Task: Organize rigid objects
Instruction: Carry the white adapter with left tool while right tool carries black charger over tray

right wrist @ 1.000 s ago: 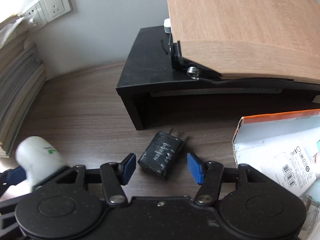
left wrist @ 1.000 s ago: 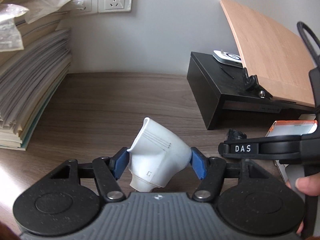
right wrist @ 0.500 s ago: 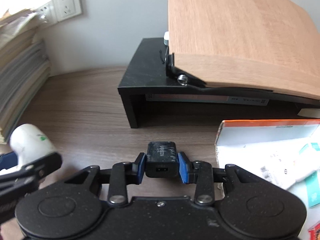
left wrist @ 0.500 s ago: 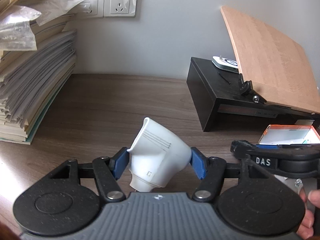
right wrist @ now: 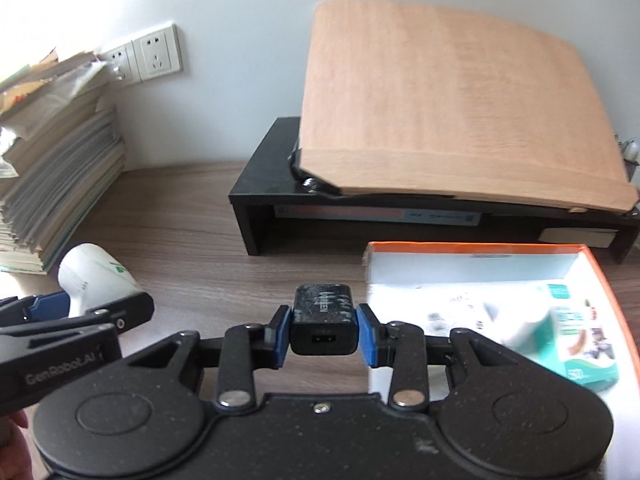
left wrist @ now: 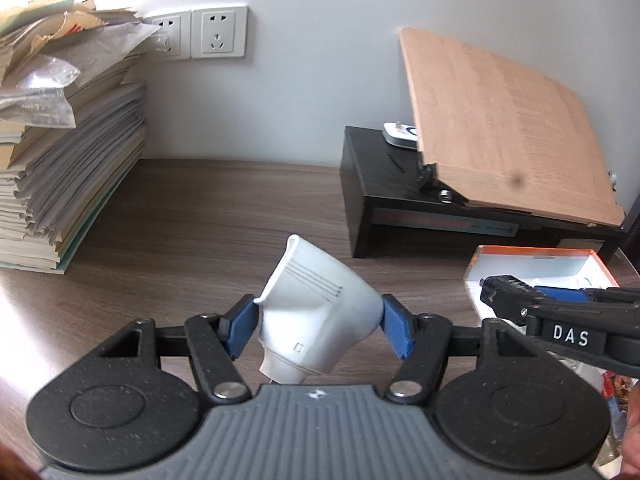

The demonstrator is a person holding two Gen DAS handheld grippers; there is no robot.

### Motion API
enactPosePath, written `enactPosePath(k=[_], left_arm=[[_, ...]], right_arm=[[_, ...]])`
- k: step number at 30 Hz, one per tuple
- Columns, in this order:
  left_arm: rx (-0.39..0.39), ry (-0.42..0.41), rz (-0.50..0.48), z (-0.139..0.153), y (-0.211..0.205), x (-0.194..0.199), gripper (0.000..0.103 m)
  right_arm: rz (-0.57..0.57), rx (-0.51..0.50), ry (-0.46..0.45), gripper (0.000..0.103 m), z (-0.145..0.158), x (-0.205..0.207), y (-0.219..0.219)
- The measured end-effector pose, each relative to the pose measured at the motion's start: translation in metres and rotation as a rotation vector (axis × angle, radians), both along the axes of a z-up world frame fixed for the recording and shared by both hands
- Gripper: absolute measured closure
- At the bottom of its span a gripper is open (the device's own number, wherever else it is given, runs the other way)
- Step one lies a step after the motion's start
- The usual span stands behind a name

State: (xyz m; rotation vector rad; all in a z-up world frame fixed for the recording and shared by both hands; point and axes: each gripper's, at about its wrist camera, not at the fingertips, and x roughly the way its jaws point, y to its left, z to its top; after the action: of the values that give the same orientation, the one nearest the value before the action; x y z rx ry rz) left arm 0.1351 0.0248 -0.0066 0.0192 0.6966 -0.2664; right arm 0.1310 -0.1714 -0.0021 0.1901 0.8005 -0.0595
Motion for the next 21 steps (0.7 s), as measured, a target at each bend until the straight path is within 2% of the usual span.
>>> enactPosePath(k=[21], left_arm=[[-0.027, -0.032, -0.051, 0.027, -0.081, -0.091, 0.036]], right_arm=[[-0.058, 0.001, -0.066, 0.060, 0.035, -0.109, -0.085]])
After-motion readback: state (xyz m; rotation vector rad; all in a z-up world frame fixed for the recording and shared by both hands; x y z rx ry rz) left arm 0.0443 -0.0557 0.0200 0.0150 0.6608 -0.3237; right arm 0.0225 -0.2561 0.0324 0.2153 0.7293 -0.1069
